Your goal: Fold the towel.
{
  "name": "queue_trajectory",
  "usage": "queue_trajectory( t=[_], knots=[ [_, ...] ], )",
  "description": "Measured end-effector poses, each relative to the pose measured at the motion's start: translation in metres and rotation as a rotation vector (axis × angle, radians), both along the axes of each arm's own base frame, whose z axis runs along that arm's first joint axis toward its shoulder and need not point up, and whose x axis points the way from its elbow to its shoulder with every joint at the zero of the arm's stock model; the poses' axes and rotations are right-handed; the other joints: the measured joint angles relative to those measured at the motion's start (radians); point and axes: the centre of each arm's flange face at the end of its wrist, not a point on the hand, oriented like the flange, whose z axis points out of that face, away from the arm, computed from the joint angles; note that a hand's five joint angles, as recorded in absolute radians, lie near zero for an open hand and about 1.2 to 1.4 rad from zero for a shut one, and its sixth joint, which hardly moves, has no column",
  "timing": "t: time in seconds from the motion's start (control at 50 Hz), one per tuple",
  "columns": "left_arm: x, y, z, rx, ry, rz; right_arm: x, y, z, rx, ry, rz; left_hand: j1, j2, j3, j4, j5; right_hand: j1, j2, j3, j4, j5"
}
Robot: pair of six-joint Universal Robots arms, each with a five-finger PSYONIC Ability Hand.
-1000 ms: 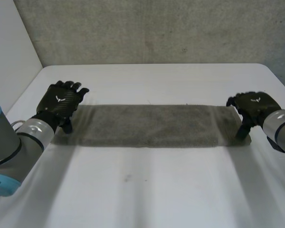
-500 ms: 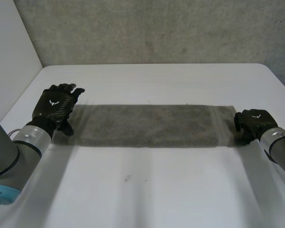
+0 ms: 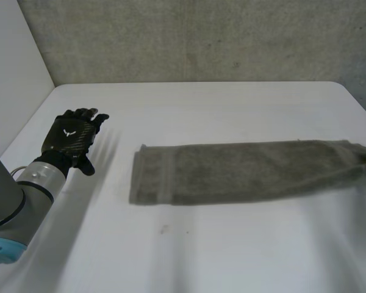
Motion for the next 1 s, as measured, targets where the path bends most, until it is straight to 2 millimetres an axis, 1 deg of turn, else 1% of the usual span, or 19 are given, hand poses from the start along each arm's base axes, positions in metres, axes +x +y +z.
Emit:
queue_trajectory(
  t=[0.06, 0.08, 0.12, 0.22, 0.24, 0.3, 0.32, 0.42, 0.44, 0.52, 0.56, 0.6, 0.7, 0.76, 0.78, 0.82, 0.88, 0.92, 1.0],
  knots=[
    [0.0, 0.0, 0.0, 0.0, 0.0, 0.0, 0.005, -0.002, 0.012, -0.048, -0.004, 0.016, 0.0, 0.0, 0.0, 0.0, 0.0, 0.0, 0.0, 0.0, 0.002, 0.002],
    [0.0, 0.0, 0.0, 0.0, 0.0, 0.001, 0.019, 0.0, 0.024, -0.096, -0.036, 0.058, 0.0, 0.0, 0.0, 0.0, 0.0, 0.0, 0.0, 0.0, 0.003, 0.002],
    [0.0, 0.0, 0.0, 0.0, 0.0, 0.001, 0.033, 0.003, 0.034, -0.134, -0.072, 0.101, 0.0, 0.0, 0.0, 0.0, 0.0, 0.0, 0.0, 0.0, 0.003, 0.003],
    [0.0, 0.0, 0.0, -0.001, 0.0, 0.002, 0.089, 0.02, 0.064, -0.228, -0.201, 0.29, 0.0, 0.0, 0.0, 0.0, 0.0, 0.0, 0.0, 0.0, 0.003, 0.005],
    [0.0, 0.0, 0.0, -0.002, 0.0, 0.002, 0.111, 0.029, 0.071, -0.247, -0.242, 0.369, 0.0, 0.0, 0.0, 0.0, 0.0, 0.0, 0.0, 0.003, 0.003, 0.006],
    [0.0, 0.0, 0.001, -0.003, 0.0, 0.004, 0.155, 0.049, 0.082, -0.267, -0.301, 0.529, 0.0, 0.0, 0.0, 0.0, 0.0, 0.007, 0.0, 0.005, 0.003, 0.006],
    [0.001, 0.0, 0.001, -0.003, 0.0, 0.004, 0.177, 0.061, 0.085, -0.269, -0.324, 0.61, 0.0, 0.0, 0.0, 0.0, 0.0, 0.007, 0.0, 0.005, 0.003, 0.007],
    [0.002, -0.001, 0.0, -0.003, 0.0, 0.008, 0.248, 0.108, 0.082, -0.241, -0.37, 0.879, 0.0, 0.0, 0.0, 0.0, 0.0, 0.007, 0.0, 0.005, 0.003, 0.007],
    [0.002, -0.001, 0.0, -0.002, 0.0, 0.009, 0.271, 0.124, 0.076, -0.22, -0.379, 0.962, 0.0, 0.0, 0.0, 0.0, 0.0, 0.007, 0.0, 0.005, 0.003, 0.007],
    [0.002, 0.0, -0.001, 0.0, -0.001, 0.009, 0.308, 0.156, 0.056, -0.164, -0.385, 1.101, 0.0, 0.0, 0.0, 0.0, 0.0, 0.007, 0.0, 0.005, 0.003, 0.008],
    [0.002, 0.0, -0.001, 0.0, -0.001, 0.008, 0.325, 0.173, 0.04, -0.123, -0.379, 1.166, 0.0, 0.0, 0.0, 0.0, 0.0, 0.007, 0.0, 0.005, 0.003, 0.008],
    [0.002, 0.001, -0.002, 0.001, -0.001, 0.007, 0.339, 0.188, 0.019, -0.075, -0.363, 1.216, 0.0, 0.0, 0.0, 0.0, 0.0, 0.007, 0.0, 0.005, 0.003, 0.008],
    [0.001, 0.002, -0.002, 0.002, -0.002, 0.002, 0.351, 0.212, -0.021, 0.013, -0.299, 1.271, 0.0, 0.0, 0.0, 0.0, 0.0, -0.003, -0.015, -0.01, -0.005, 0.002],
    [0.0, 0.003, -0.003, 0.005, -0.003, -0.002, 0.352, 0.22, -0.036, 0.044, -0.253, 1.278, 0.0, 0.0, 0.0, 0.0, 0.0, -0.334, -0.425, -0.399, -0.405, -0.366],
    [0.0, 0.004, -0.004, 0.006, -0.004, -0.003, 0.352, 0.221, -0.039, 0.048, -0.234, 1.273, 0.0, 0.0, 0.0, 0.0, 0.0, -0.498, -0.617, -0.59, -0.598, -0.555],
    [-0.001, 0.005, -0.004, 0.008, -0.004, -0.005, 0.351, 0.221, -0.04, 0.046, -0.219, 1.261, 0.0, 0.0, 0.0, 0.0, 0.0, -0.679, -0.851, -0.847, -0.844, -0.793],
    [-0.002, 0.007, -0.005, 0.012, -0.005, -0.009, 0.348, 0.218, -0.028, 0.016, -0.207, 1.218, 0.0, 0.0, 0.0, 0.0, 0.0, -0.74, -0.954, -0.967, -0.958, -0.911],
    [-0.002, 0.007, -0.006, 0.014, -0.006, -0.011, 0.345, 0.216, -0.018, -0.005, -0.213, 1.19, 0.0, 0.0, 0.0, 0.0, 0.0, -0.74, -0.954, -0.968, -0.958, -0.915],
    [-0.006, 0.012, -0.008, 0.021, -0.007, -0.024, 0.327, 0.204, 0.016, -0.047, -0.279, 1.087, 0.0, 0.0, 0.0, 0.0, 0.0, -0.74, -0.954, -0.968, -0.958, -0.915]
  ],
)
